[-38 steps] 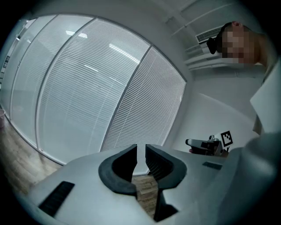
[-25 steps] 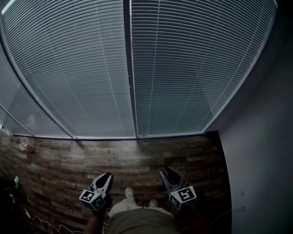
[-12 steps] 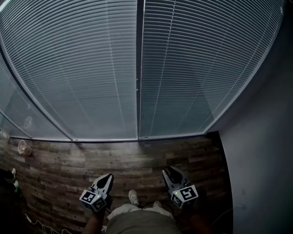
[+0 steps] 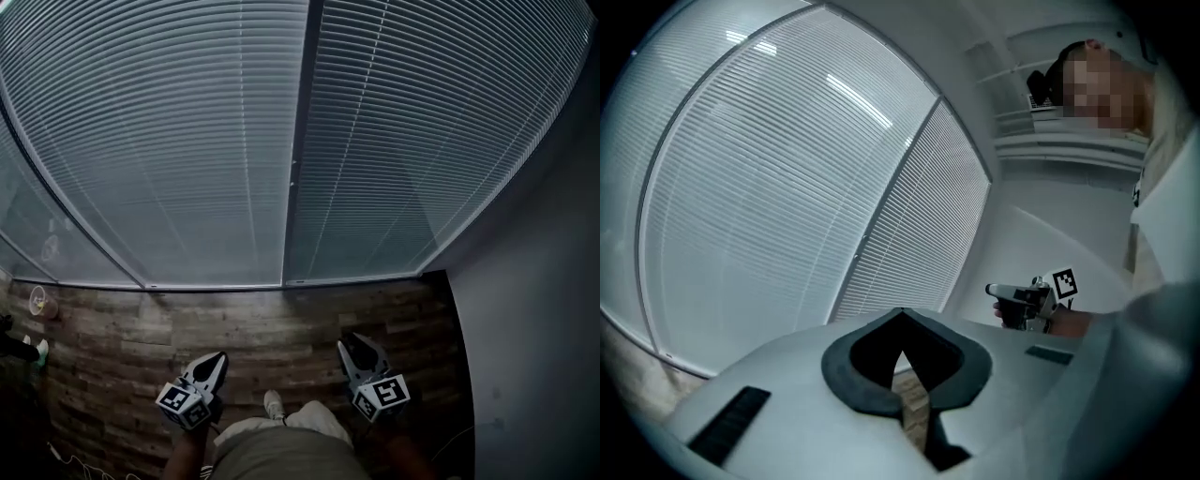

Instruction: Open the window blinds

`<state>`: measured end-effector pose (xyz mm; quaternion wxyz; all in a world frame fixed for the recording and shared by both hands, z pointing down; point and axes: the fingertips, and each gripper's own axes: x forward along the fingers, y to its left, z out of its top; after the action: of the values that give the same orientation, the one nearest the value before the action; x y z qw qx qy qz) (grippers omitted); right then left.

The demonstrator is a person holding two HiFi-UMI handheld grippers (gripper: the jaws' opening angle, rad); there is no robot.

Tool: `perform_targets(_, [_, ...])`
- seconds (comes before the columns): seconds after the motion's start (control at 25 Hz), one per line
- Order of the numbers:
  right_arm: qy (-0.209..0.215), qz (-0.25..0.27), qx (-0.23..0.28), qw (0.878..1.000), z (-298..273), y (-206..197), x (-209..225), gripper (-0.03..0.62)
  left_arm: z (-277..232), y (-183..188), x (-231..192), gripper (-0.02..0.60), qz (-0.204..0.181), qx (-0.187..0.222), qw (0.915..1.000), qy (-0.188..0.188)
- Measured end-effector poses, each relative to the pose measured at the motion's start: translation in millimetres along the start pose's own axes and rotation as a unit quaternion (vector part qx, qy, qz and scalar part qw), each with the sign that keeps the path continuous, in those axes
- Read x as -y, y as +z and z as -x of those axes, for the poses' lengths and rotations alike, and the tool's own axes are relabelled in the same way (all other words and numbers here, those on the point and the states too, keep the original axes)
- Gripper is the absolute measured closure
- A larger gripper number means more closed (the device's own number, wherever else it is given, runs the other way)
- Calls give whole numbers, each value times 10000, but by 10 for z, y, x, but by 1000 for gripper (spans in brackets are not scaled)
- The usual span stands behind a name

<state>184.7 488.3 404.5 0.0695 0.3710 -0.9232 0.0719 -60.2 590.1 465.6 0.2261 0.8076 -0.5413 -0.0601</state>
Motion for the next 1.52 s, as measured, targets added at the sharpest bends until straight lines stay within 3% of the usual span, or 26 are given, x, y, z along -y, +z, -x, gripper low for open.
perform_targets(0.24, [-88, 227, -72, 9997, -115, -68, -93, 496, 106, 29, -292, 571, 1, 116, 9999, 117])
perform_targets(0.48, [90, 239, -134, 9996, -502, -8, 87, 495, -159, 129, -568, 571, 48, 35, 9998, 185])
perform_targets(0.72, [274, 166, -147, 9994, -739, -66, 165, 494, -372, 146, -545, 571, -45, -150, 9999, 33])
perform_targets(0.88, [446, 323, -123, 9984, -912, 164, 322, 494, -678, 363, -467, 571, -79, -155, 9998, 5])
perform_targets(1.04, [595, 291, -109, 9977, -1057, 270, 539, 495, -957, 498, -444, 571, -100, -2, 9997, 206])
perform_targets(1.24, [654, 356, -94, 9972, -1144, 257, 823, 494, -1256, 359, -399, 571, -104, 31, 9991, 403])
perform_targets(1.36, [768, 358, -101, 9964, -1219, 292, 995, 495, -1489, 408, -346, 571, 49, 140, 9987, 490])
perform_targets(1.52, [828, 251, -142, 9961, -1268, 107, 1242, 494, -1694, 145, -328, 571, 314, 134, 9963, 789])
